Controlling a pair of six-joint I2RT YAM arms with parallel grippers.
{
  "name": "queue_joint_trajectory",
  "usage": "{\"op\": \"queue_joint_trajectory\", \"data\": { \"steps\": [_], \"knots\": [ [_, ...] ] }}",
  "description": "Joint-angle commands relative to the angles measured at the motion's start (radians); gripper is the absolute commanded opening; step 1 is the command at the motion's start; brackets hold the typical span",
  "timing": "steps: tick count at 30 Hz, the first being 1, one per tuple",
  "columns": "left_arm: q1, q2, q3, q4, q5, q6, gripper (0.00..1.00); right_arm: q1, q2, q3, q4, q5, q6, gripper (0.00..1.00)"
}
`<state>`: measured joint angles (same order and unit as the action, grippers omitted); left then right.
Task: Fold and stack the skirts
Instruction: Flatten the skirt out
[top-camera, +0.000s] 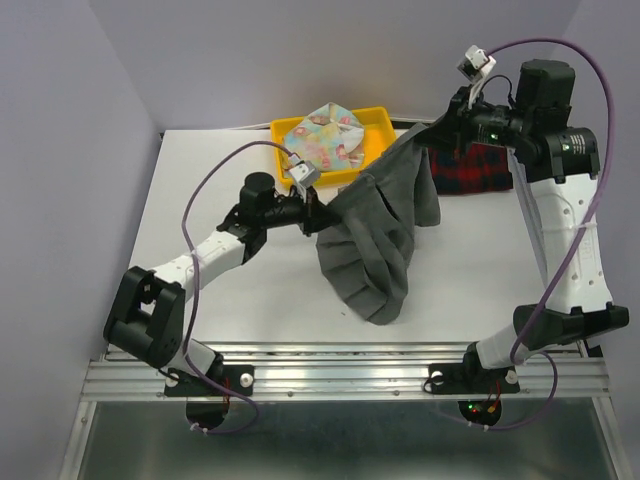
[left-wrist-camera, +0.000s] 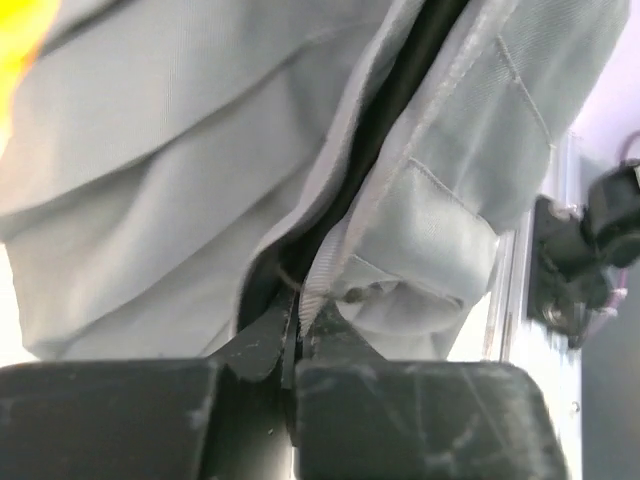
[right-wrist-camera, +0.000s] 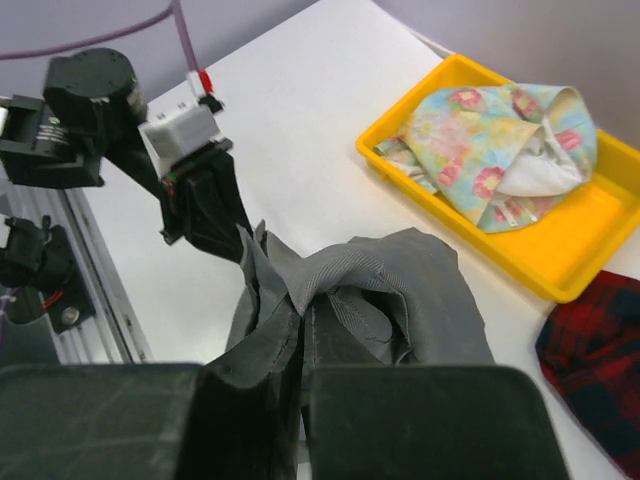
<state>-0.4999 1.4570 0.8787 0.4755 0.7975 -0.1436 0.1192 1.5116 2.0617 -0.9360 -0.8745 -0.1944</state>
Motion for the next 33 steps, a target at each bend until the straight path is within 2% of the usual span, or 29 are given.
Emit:
{"op": "queue_joint_trajectory", "data": {
  "steps": [1, 4, 5, 7, 10, 14, 15, 19, 20, 23, 28, 33],
  "knots": [
    [0.09, -0.122, 0.095, -0.09, 0.028, 0.04, 0.0, 0.0, -0.042, 0.074, 0.055, 0.136, -0.039, 0.01],
    [0.118, -0.182, 0.19, -0.246, -0.024, 0.163, 0.0, 0.0, -0.056, 0.064, 0.028, 0.236, -0.088, 0.01],
    [0.119, -0.222, 0.216, -0.362, -0.099, 0.262, 0.0, 0.0, -0.059, 0.055, 0.004, 0.264, -0.108, 0.01],
    [0.121, -0.291, 0.27, -0.499, -0.23, 0.347, 0.0, 0.0, -0.079, 0.008, -0.027, 0.34, -0.16, 0.01],
    [0.119, -0.375, 0.313, -0.625, -0.424, 0.45, 0.0, 0.0, -0.112, -0.052, -0.076, 0.393, -0.236, 0.01],
    [0.118, -0.467, 0.35, -0.776, -0.523, 0.599, 0.0, 0.0, -0.146, -0.141, -0.184, 0.445, -0.336, 0.01],
    [0.118, -0.49, 0.355, -0.804, -0.527, 0.658, 0.0, 0.0, -0.152, -0.146, -0.207, 0.445, -0.358, 0.01],
    [0.116, -0.59, 0.388, -0.954, -0.531, 0.729, 0.0, 0.0, -0.188, -0.126, -0.32, 0.422, -0.457, 0.01],
    [0.116, -0.616, 0.408, -1.047, -0.505, 0.784, 0.0, 0.0, -0.194, -0.114, -0.367, 0.416, -0.488, 0.01],
    [0.116, -0.659, 0.497, -1.214, -0.46, 0.826, 0.0, 0.0, -0.214, -0.04, -0.452, 0.394, -0.53, 0.01],
    [0.116, -0.715, 0.65, -1.356, -0.396, 0.799, 0.0, 0.0, -0.295, 0.032, -0.452, 0.388, -0.577, 0.01],
    [0.116, -0.69, 0.663, -1.434, -0.301, 0.802, 0.0, 0.0, -0.269, 0.014, -0.41, 0.407, -0.504, 0.01]
  ]
}}
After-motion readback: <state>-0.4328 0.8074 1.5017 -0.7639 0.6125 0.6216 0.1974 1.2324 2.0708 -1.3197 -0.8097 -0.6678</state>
